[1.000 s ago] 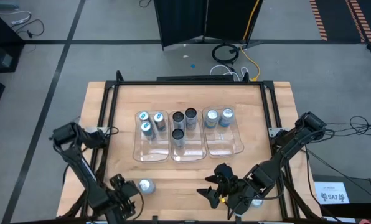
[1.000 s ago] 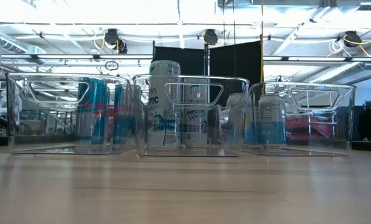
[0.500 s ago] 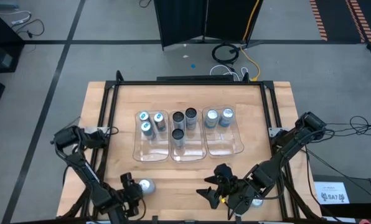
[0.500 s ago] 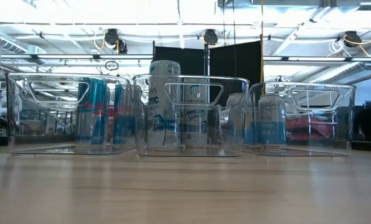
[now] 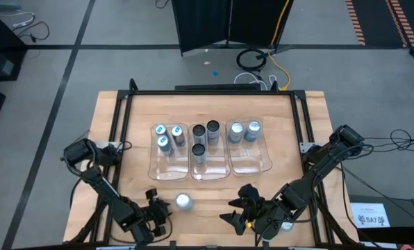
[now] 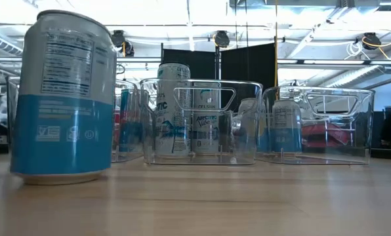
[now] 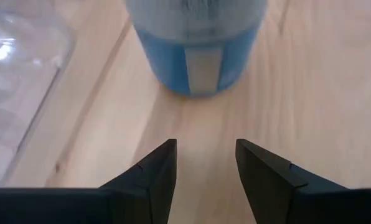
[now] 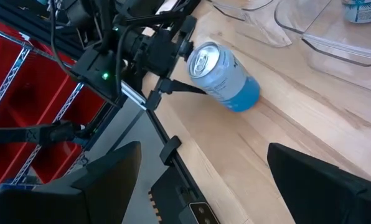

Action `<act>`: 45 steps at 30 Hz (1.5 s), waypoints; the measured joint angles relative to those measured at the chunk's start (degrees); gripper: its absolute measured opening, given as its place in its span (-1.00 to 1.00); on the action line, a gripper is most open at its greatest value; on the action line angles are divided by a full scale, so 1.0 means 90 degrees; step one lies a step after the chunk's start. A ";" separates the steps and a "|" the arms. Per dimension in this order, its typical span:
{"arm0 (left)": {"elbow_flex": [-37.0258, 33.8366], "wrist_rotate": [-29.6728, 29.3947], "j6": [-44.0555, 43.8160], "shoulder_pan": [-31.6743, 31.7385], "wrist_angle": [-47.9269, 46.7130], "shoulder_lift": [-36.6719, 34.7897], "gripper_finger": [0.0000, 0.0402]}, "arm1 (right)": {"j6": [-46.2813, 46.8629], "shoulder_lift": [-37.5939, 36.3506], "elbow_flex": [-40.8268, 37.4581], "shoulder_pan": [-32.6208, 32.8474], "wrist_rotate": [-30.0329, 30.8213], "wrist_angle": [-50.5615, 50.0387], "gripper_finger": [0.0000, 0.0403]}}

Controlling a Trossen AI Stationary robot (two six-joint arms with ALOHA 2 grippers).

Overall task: Sort soda cans
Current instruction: Put the left blue-white soda can into the right transparent bin

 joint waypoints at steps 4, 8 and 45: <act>0.0000 -0.0002 0.0904 0.0354 0.0640 0.0000 -0.14 | -0.0057 0.0000 0.0000 0.0000 -0.0001 -0.0009 0.69; 0.0002 0.0022 0.1917 0.0743 0.1319 0.0000 -0.14 | -0.0149 0.0000 0.0000 -0.0002 0.0000 -0.0007 0.69; 0.0007 0.3162 0.4744 0.2270 0.2657 -0.1705 -0.14 | -0.0635 -0.0060 0.0648 -0.0268 -0.0848 -0.1220 0.69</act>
